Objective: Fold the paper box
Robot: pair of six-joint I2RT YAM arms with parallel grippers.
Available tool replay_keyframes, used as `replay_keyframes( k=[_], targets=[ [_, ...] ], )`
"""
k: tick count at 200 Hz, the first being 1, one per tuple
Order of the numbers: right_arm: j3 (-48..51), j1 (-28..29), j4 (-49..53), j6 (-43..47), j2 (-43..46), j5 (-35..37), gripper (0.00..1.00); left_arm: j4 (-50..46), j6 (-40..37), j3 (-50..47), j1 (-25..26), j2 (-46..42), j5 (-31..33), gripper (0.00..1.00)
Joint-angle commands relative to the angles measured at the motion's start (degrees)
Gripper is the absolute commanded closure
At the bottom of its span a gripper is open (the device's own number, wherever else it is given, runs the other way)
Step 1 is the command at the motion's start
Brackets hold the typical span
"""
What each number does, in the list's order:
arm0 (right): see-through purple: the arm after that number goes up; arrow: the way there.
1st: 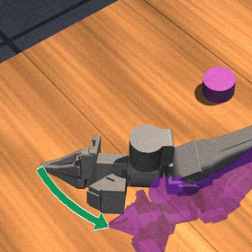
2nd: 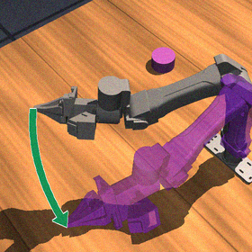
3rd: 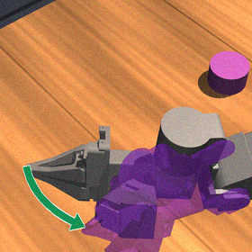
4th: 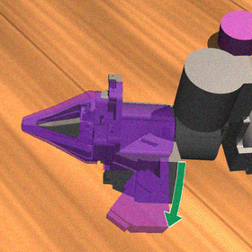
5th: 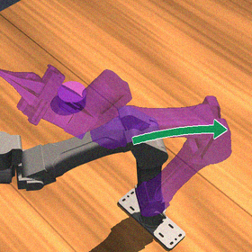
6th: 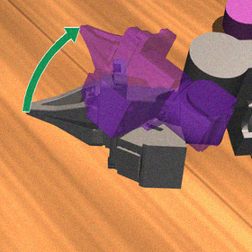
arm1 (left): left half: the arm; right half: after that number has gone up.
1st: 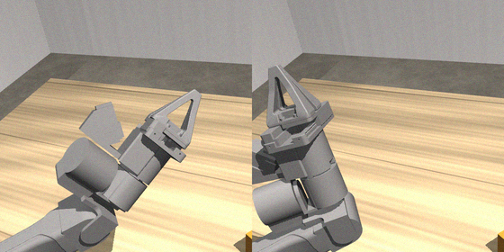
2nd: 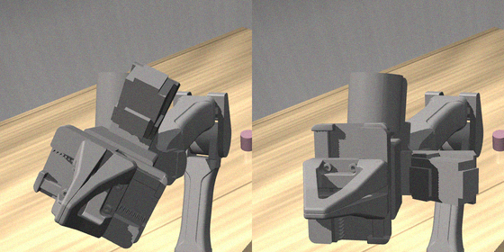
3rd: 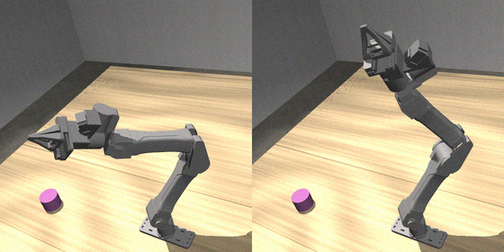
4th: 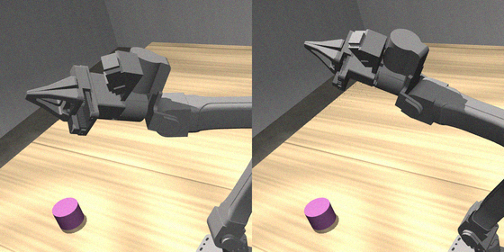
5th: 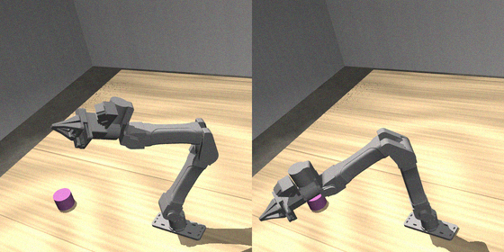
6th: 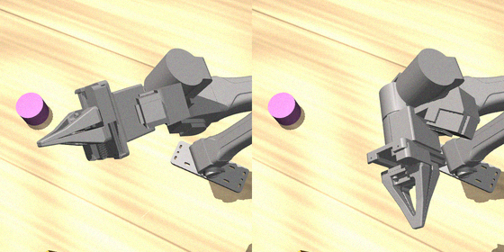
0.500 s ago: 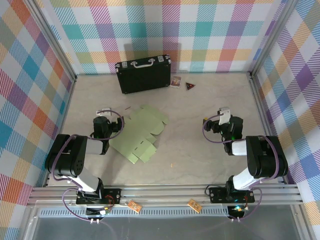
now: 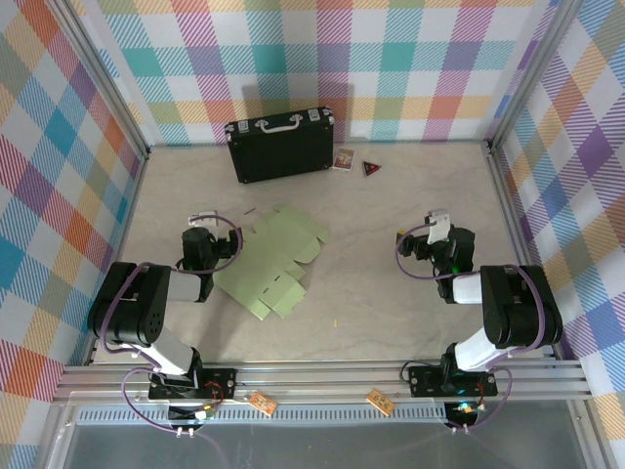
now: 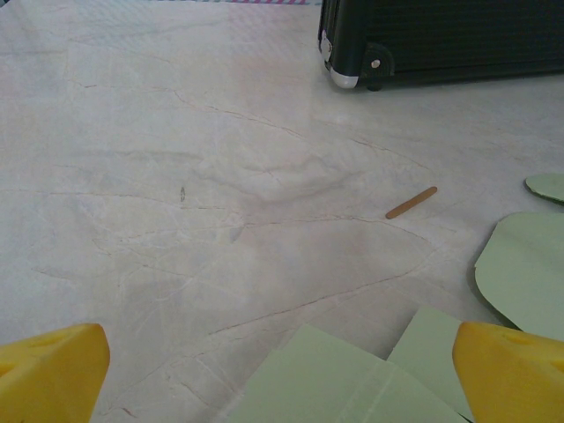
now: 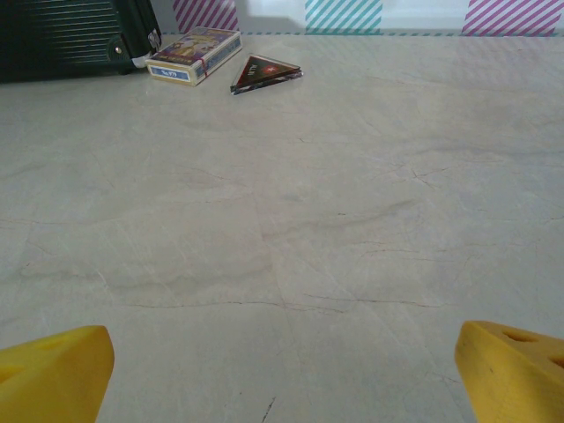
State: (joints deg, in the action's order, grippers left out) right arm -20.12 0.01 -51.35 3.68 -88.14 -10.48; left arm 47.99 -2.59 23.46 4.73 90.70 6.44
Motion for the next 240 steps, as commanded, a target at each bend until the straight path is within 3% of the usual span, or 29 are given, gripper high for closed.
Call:
replay_keyframes(
  k=[1,110,147,165,181,194,219,240],
  targets=[
    [-0.9,0.2,-0.5,-0.5,0.6,0.1,0.01,0.3,0.4,0.5,-0.5,-0.3,-1.0,0.0],
    [-1.1,0.3,-0.3,-0.6,0.4,0.1,0.01,0.3,0.5,0.6,-0.5,-0.2,-1.0,0.01],
    [-2.1,0.2,1.3,-1.6,0.2,2.2,0.01,0.3,0.5,0.5,-0.5,-0.2,-1.0,0.01],
    [-3.7,0.2,4.0,-4.1,0.0,8.1,0.01,0.5,0.5,0.4,-0.5,-0.2,-1.0,0.0],
    [-3.7,0.2,4.0,-4.3,0.0,8.7,0.01,0.8,0.2,0.2,-0.2,-0.7,-0.1,0.01],
    [-3.8,0.1,4.2,-4.3,0.0,8.6,0.01,-2.1,-0.2,0.4,1.0,-3.9,2.8,0.0],
    [-3.6,0.2,3.9,-4.1,0.1,8.6,0.01,-21.2,4.8,4.9,2.6,-15.9,8.6,0.0],
    [-3.4,0.3,5.3,-4.6,2.7,10.3,0.01,-29.3,8.8,6.0,2.7,-23.6,5.1,0.0]
  ],
)
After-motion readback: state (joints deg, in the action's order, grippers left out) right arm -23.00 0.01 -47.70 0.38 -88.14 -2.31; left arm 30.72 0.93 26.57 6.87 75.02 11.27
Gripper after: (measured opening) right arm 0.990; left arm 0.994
